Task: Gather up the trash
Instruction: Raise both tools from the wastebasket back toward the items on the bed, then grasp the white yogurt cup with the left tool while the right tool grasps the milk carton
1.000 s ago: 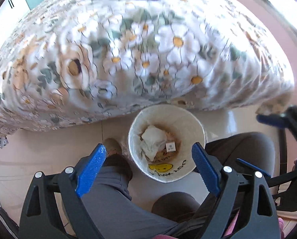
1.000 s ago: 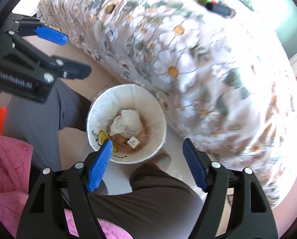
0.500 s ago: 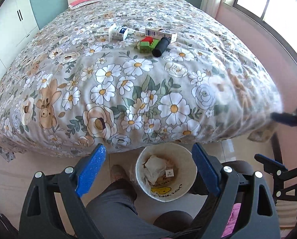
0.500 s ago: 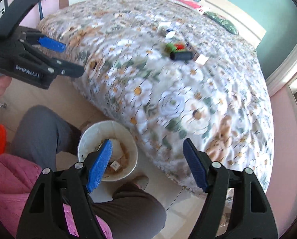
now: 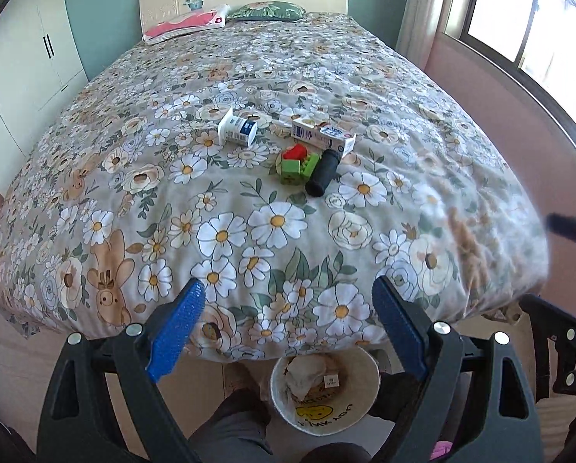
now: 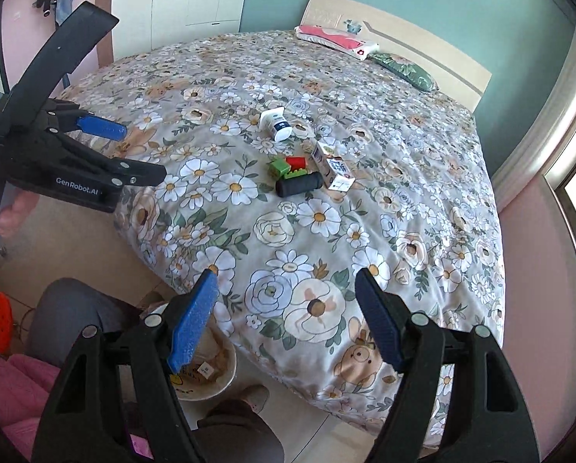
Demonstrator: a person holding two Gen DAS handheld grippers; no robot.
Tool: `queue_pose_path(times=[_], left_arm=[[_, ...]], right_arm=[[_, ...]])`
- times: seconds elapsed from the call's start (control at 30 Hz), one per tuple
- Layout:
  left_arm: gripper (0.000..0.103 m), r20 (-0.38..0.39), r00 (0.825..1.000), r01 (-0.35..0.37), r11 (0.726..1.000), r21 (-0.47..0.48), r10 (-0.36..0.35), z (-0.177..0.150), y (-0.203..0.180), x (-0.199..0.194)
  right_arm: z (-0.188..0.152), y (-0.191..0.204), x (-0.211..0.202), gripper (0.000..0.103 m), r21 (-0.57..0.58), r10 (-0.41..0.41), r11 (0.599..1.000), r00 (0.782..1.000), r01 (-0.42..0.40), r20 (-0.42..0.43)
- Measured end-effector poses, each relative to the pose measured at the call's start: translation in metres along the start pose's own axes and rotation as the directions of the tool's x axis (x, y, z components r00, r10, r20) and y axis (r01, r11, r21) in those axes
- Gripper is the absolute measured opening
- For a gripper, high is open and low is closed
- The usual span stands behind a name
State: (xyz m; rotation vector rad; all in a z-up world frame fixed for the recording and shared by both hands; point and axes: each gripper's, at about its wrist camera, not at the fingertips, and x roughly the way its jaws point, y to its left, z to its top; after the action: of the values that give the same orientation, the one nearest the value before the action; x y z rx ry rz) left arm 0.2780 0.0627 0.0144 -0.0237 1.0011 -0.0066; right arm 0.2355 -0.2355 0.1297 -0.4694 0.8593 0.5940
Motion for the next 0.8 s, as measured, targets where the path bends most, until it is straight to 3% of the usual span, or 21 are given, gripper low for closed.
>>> queue_pose_path(times=[0.37,0.8], left_arm=[[0.09,-0.019,0.999,-0.051,0.992,-0.114,0.049,0.084,0.01,0.052],[0.09,-0.078,0.993,-0.106,0.967,-0.23,0.09,0.16,0.031,0.141]], right_arm=[[0.052,-0.048,0.048,0.076,0.037,0.008,0.999,1.0,-0.008,-0.004],[0.108,-0.1,0.146,0.076,0.064,0.028,0.998,0.998,-0.024,-0.05]])
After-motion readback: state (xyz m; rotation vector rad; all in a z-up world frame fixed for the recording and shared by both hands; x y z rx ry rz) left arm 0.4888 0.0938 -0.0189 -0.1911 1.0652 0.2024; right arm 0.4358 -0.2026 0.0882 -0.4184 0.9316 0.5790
